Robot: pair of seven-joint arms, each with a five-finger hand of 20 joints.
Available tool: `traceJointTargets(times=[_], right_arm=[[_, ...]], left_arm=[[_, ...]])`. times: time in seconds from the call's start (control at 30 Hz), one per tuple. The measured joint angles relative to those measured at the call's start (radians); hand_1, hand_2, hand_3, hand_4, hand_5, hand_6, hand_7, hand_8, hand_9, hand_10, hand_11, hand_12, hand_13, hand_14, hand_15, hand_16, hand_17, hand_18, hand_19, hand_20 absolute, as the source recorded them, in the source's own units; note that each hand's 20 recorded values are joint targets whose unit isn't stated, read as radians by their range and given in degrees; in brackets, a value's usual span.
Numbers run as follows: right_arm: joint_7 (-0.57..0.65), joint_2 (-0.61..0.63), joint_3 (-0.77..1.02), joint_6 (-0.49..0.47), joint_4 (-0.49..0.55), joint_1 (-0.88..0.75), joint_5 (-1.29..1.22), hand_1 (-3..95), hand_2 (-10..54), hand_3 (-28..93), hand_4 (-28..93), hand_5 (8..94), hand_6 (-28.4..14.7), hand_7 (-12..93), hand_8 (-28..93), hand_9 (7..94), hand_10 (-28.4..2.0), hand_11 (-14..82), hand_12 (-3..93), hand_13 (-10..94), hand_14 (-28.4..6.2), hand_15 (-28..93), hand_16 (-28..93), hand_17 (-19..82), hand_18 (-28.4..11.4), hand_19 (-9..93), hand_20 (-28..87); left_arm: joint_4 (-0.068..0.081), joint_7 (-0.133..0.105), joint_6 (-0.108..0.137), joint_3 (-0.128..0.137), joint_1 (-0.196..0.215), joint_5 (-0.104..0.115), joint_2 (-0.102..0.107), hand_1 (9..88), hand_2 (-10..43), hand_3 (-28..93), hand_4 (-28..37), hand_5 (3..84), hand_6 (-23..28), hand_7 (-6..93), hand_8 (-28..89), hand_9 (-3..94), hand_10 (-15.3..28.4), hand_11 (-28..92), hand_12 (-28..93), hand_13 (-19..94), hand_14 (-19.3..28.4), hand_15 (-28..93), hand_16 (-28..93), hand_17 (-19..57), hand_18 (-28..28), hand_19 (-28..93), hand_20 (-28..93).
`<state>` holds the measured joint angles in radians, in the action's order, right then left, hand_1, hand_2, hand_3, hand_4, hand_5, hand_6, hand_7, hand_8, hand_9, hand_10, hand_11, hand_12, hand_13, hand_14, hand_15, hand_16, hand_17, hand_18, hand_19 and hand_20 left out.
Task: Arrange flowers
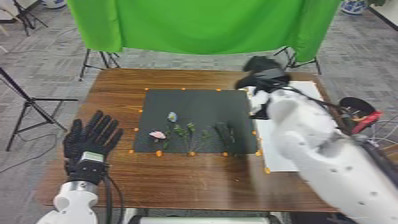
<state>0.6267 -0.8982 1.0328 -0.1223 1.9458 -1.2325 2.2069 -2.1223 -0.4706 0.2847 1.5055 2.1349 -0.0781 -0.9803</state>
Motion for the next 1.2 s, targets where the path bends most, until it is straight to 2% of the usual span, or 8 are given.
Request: traceJointTargets(times=[0.2, 0.47, 0.57, 0.7, 0.87, 0.97, 1.07, 1.2], right_arm=[[0.025, 0.169, 0.308, -0.238, 0.064, -0.195, -0.052, 37.4, -7.4, 82, -28, 49.8, -6.6, 13, -11, 42.8, -16.7, 6.3, 10.6, 39, -15.4, 17, 15, 17, -19.7, 57, 21], [-0.001, 0.205, 0.395, -0.035, -0.103, -0.315, -0.071, 41.6, -5.3, 83, -28, 39.1, -10.1, 10, -12, 36.1, -13.2, 8.1, 7.3, 37, -12.5, 11, 15, 20, -18.5, 62, 22], [-0.016, 0.191, 0.394, -0.071, -0.16, -0.312, -0.073, 42.0, -4.5, 82, -28, 38.3, -10.4, 9, -12, 36.0, -13.0, 8.5, 6.9, 37, -12.4, 11, 15, 21, -18.7, 65, 24], [-0.016, 0.176, 0.379, -0.242, -0.199, -0.28, -0.096, 42.5, -5.6, 82, -28, 39.5, -7.7, 12, -12, 37.9, -12.1, 9.7, 7.1, 42, -12.7, 18, 16, 23, -20.6, 73, 28], [-0.013, 0.153, 0.363, -0.316, -0.246, -0.24, -0.176, 47.9, -9.3, 80, -28, 54.2, -0.9, 17, -14, 56.8, -11.2, 12.6, 10.6, 57, -10.2, 28, 17, 28, -20.6, 77, 31], [-0.022, 0.143, 0.366, -0.316, -0.256, -0.245, -0.192, 54.9, -9.5, 73, -28, 63.1, 0.6, 20, -9, 69.7, -10.6, 12.8, 18.0, 65, -7.3, 28, 30, 30, -19.6, 79, 35], [-0.045, 0.141, 0.366, -0.276, -0.255, -0.258, -0.138, 61.7, -9.5, 71, -28, 70.9, 1.7, 25, -3, 82.1, -9.3, 7.7, 33.0, 71, -5.6, 30, 41, 32, -18.5, 81, 39], [-0.074, 0.143, 0.361, -0.173, -0.255, -0.298, -0.06, 63.4, -9.5, 72, -28, 74.1, 2.7, 29, -2, 86.0, -9.1, 7.9, 37.6, 73, -5.6, 32, 43, 32, -18.2, 82, 41]], left_arm=[[-0.018, -0.016, -0.007, 0.037, 0.029, 0.003, 0.002, 25.0, 15.2, 71, -28.3, 40.7, 10.4, 14.4, -9, 34.2, 16.5, 25, 11, 24, 17.4, 42, -8, -6.6, 15.3, 38, 9], [-0.021, -0.019, -0.009, 0.046, 0.055, 0.004, -0.007, 25.2, 15.2, 71, -28.3, 40.1, 10.5, 14.4, -9, 33.4, 16.4, 25, 11, 24, 17.3, 42, -8, -6.6, 15.2, 37, 9], [-0.02, -0.018, -0.008, 0.045, 0.055, 0.005, -0.014, 25.2, 15.2, 71, -28.3, 40.1, 10.4, 14.5, -9, 33.3, 16.4, 25, 11, 24, 17.4, 42, -8, -6.6, 15.2, 37, 9], [-0.02, -0.018, -0.008, 0.044, 0.055, 0.005, -0.02, 25.4, 15.2, 71, -28.3, 40.5, 10.4, 14.7, -9, 33.4, 16.4, 25, 11, 24, 17.4, 42, -8, -6.6, 15.2, 37, 9], [-0.02, -0.018, -0.008, 0.04, 0.054, 0.004, -0.021, 25.4, 15.4, 71, -28.3, 40.9, 10.4, 14.9, -9, 33.9, 16.5, 25, 11, 24, 17.4, 42, -8, -6.6, 15.3, 38, 9], [-0.02, -0.017, -0.008, 0.036, 0.053, 0.004, -0.022, 25.4, 15.4, 71, -28.3, 41.1, 10.4, 15.0, -9, 34.2, 16.5, 25, 11, 24, 17.4, 42, -8, -6.6, 15.3, 38, 9], [-0.02, -0.015, -0.007, 0.035, 0.053, 0.004, -0.025, 25.4, 15.5, 71, -28.3, 41.2, 10.4, 14.9, -9, 34.3, 16.6, 25, 11, 24, 17.5, 42, -8, -6.6, 15.3, 38, 9], [-0.02, -0.014, -0.007, 0.034, 0.053, 0.004, -0.026, 25.4, 15.6, 71, -28.3, 41.2, 10.4, 14.9, -9, 34.3, 16.5, 25, 11, 24, 17.5, 42, -8, -6.6, 15.3, 38, 9]])
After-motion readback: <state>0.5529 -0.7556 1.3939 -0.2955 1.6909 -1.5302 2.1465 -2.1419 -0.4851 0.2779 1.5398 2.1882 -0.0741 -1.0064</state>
